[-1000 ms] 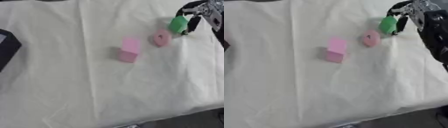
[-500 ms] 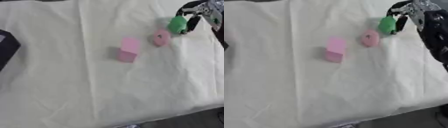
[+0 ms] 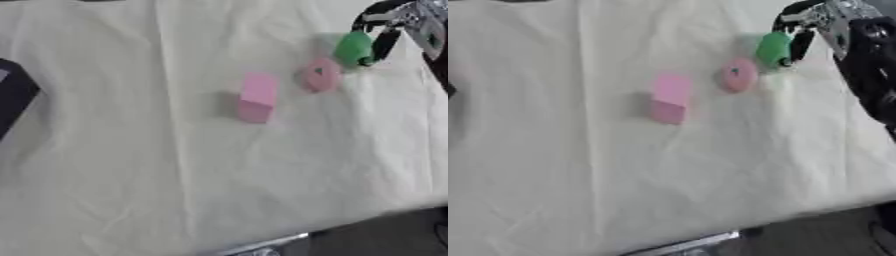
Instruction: Pick up the objects with one hand, pass them to the other hand, and then place them into the box on the other side of the table.
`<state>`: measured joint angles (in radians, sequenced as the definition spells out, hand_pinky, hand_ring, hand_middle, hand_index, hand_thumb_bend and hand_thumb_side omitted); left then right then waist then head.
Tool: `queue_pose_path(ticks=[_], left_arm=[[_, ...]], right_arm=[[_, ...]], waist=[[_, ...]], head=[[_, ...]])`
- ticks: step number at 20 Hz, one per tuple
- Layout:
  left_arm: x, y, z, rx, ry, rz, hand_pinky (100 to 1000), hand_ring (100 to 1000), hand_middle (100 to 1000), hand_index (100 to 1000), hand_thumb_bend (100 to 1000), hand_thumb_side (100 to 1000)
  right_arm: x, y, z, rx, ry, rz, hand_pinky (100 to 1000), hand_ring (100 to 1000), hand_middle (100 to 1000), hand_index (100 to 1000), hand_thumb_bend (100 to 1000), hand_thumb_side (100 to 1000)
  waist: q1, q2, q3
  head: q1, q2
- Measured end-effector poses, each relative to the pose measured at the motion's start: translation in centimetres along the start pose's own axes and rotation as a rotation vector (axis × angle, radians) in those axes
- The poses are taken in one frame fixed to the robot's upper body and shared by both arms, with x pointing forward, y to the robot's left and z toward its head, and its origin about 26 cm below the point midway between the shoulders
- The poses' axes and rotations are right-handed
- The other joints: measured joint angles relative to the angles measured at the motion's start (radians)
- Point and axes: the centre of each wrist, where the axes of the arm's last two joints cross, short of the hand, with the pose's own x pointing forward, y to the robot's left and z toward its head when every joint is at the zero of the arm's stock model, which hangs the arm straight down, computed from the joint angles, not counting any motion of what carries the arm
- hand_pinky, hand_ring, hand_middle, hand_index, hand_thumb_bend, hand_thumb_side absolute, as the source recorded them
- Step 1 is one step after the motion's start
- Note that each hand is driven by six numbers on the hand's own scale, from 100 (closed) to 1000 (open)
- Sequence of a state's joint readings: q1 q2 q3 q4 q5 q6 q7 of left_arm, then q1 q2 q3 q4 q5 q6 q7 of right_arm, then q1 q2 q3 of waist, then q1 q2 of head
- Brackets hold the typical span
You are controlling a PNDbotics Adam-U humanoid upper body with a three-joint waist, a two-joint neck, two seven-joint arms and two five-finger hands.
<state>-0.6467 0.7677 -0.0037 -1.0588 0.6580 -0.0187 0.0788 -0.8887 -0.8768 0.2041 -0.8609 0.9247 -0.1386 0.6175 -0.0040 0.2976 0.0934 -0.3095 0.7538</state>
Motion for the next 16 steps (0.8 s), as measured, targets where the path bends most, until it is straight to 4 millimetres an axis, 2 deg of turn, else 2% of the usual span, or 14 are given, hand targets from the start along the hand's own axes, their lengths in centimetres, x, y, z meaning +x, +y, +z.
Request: queue_pose_path(ticks=[10,16], left_arm=[[-0.09,0.04,0.06,0.002,0.004,-0.001,847,754,783,910,463,831],[-0.13,0.06,0.08,0.002,0.005,-0.001,847,753,783,910,461,831]], right_arm=[[0.06,-0.06,0.02,-0.006,-0.006,-0.001,894,819,692,659,390,100],[0.16,-0.18,0.07,-0.026,-0.005,-0.002,881,798,636,582,370,100]], waist=[[0.0,0.0,0.0],[0.0,0.0,0.003]], head=[[0.0,0.001],[0.0,0.001]])
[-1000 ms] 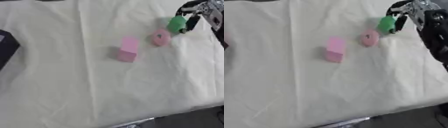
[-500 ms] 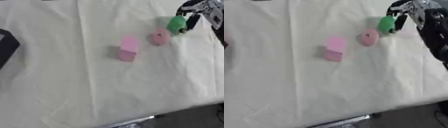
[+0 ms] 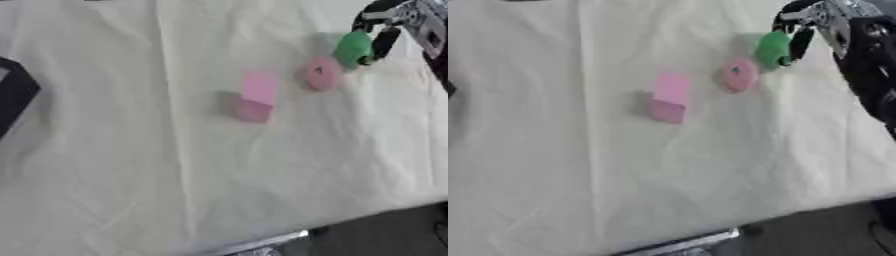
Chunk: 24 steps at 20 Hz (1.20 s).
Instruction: Pick up the objects with one hand, pass them to the other hand, and then place them into the box on the other side of the table.
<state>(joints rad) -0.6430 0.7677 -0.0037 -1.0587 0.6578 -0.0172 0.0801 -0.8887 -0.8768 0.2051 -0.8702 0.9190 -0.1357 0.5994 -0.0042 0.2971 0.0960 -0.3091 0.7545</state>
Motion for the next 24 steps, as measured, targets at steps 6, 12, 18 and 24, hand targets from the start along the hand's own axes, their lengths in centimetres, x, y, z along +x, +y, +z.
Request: queue_pose_path(ticks=[6,12,18,24], left_arm=[[0.0,0.0,0.0,0.0,0.0,-0.005,848,752,783,910,467,828],[-0.1,0.0,0.0,0.001,0.002,-0.008,848,751,782,910,466,827],[-0.2,0.1,0.1,0.002,0.005,-0.009,848,750,782,910,467,825],[-0.3,0.2,0.2,0.003,0.008,-0.01,849,750,783,909,469,821]], right_arm=[[0.2,-0.2,0.1,-0.029,0.001,-0.004,878,789,618,542,364,100],[-0.1,-0.1,0.4,-0.043,0.0,-0.021,874,782,608,540,358,100],[-0.5,-0.4,1.5,-0.078,-0.014,-0.064,866,770,585,536,347,100],[-0.3,-0.4,2.6,-0.114,-0.055,-0.131,854,753,577,539,334,100]], waist=[[-0.001,-0.001,0.0],[-0.001,-0.001,-0.002],[-0.001,-0.001,-0.009],[-0.001,-0.015,-0.013]], head=[[0.001,0.001],[0.005,0.001],[0.011,0.009],[0.019,0.009]])
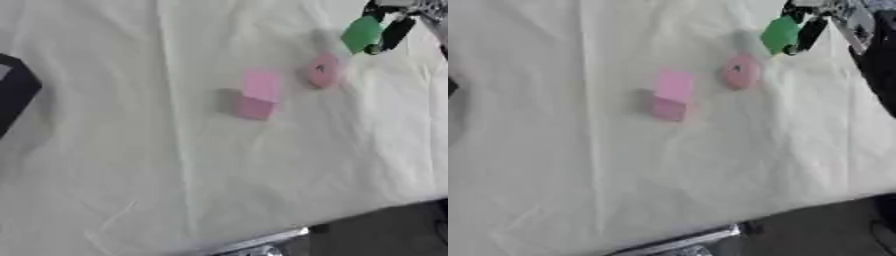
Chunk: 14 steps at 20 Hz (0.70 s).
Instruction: Pick up the objects with one hand, pass them to the other hand, and then place them into the box on the other side of the table.
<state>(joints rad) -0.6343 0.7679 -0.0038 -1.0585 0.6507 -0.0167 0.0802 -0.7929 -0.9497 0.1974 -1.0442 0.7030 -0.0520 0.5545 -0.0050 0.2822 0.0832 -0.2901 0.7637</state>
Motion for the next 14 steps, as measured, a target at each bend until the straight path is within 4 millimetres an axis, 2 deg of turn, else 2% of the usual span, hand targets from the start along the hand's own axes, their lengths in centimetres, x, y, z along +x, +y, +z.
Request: queue_pose_path(ticks=[14], left_arm=[[0.1,-0.1,0.0,-0.007,-0.003,-0.002,850,750,782,907,473,809]], right_arm=[[2.7,-1.0,1.5,-0.139,-0.109,-0.149,847,716,543,540,313,100]], waist=[[0.0,-0.031,-0.007]], head=[[0.012,0.0]])
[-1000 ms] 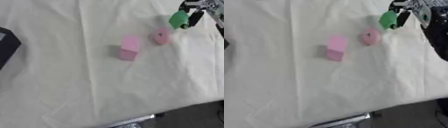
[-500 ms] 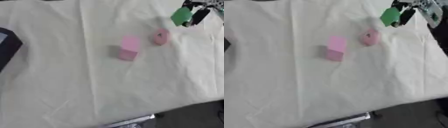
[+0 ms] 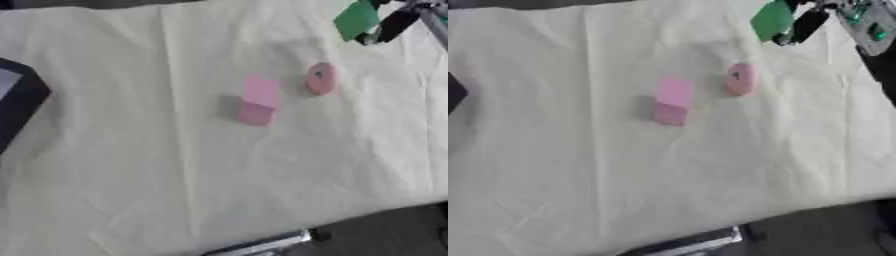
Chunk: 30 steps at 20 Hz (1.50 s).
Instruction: Pick up the objects with one hand, pass them to the other hand, and then place them into the box on the other side of the table.
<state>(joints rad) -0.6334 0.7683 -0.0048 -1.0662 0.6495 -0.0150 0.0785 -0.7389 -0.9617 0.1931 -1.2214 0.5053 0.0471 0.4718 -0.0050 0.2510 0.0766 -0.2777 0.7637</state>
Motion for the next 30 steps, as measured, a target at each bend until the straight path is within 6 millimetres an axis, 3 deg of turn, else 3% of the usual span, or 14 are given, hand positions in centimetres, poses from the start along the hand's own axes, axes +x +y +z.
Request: queue_pose_path(ticks=[9,15,30], left_arm=[[0.3,-0.6,0.1,-0.026,-0.015,-0.012,849,749,781,905,472,802],[0.8,-1.2,0.2,-0.048,-0.031,-0.023,849,749,781,905,472,798],[2.0,-2.0,0.4,-0.073,-0.078,-0.025,847,749,779,903,476,794]], right_arm=[[3.5,1.8,-0.8,-0.067,-0.038,-0.125,830,684,535,540,301,100],[6.0,3.3,-1.5,-0.07,-0.092,-0.199,812,667,532,539,277,100],[11.3,4.1,-1.1,-0.097,-0.2,-0.314,765,621,527,537,232,100]], waist=[[0.0,-0.03,-0.001],[-0.004,-0.031,0.004],[-0.03,-0.029,0.024]], head=[[0.004,0.001],[0.013,0.001],[0.117,0.005]])
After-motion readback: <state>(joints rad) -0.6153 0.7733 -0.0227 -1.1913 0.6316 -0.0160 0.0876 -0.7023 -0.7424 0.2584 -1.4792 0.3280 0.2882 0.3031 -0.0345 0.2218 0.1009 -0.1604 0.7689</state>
